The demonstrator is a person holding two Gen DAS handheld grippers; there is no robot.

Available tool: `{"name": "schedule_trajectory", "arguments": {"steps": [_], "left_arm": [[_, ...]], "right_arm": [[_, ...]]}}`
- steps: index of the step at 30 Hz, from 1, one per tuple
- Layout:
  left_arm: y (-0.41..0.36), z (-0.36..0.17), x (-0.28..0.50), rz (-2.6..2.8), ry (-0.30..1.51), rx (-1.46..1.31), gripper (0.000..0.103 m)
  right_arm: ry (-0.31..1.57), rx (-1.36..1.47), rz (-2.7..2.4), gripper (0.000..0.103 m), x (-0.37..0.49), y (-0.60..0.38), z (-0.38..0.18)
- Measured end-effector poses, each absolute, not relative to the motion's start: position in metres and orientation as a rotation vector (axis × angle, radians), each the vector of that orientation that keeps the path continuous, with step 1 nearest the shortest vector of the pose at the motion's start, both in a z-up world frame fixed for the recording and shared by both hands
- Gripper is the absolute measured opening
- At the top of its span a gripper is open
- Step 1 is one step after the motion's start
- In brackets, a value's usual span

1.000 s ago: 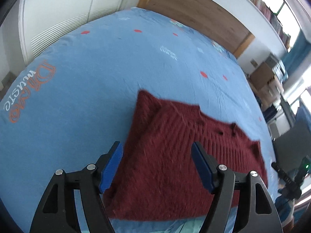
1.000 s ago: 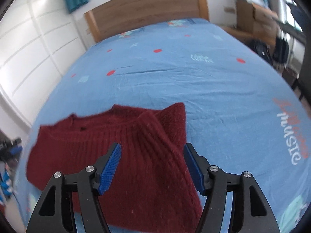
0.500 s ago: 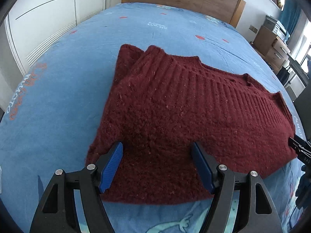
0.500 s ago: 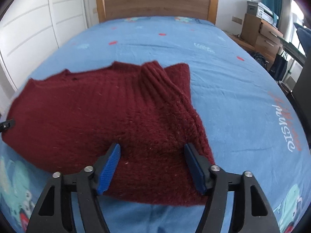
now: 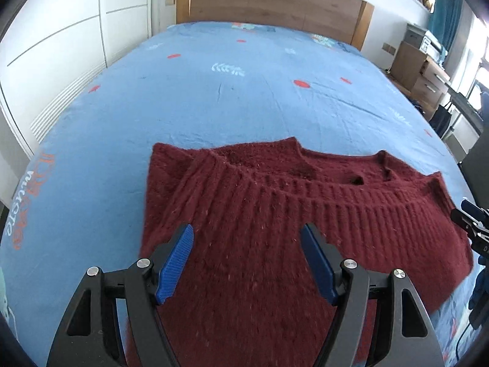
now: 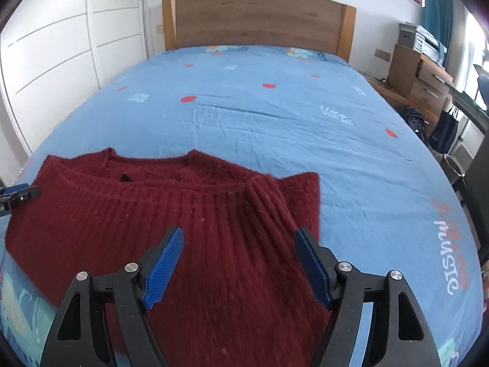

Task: Fold small clothes
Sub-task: 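Open both grippers and lift them off the folded sweater, then move the left gripper to one end of the folded sweater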

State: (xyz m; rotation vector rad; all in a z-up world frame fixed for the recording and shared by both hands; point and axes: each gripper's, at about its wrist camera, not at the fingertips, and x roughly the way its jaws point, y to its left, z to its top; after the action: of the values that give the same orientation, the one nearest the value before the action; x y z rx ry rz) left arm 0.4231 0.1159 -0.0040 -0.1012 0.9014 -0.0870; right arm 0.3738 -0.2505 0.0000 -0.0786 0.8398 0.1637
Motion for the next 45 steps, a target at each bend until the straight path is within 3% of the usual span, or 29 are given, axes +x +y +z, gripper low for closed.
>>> {"name": "schedule_trajectory", "arguments": {"steps": [7,45], "left_arm": [[0.11,-0.025,0.43,-0.052,0.922,-0.032,0.068],[0.107,0.023,0.306,-0.014,0.892,-0.041,0.072]], "right_arm": [[0.952,-0.041,0.155,0.076,0.397,-0.257,-0.038],[0.921,0.103,0.092,0.077,0.246,-0.31,0.034]]}}
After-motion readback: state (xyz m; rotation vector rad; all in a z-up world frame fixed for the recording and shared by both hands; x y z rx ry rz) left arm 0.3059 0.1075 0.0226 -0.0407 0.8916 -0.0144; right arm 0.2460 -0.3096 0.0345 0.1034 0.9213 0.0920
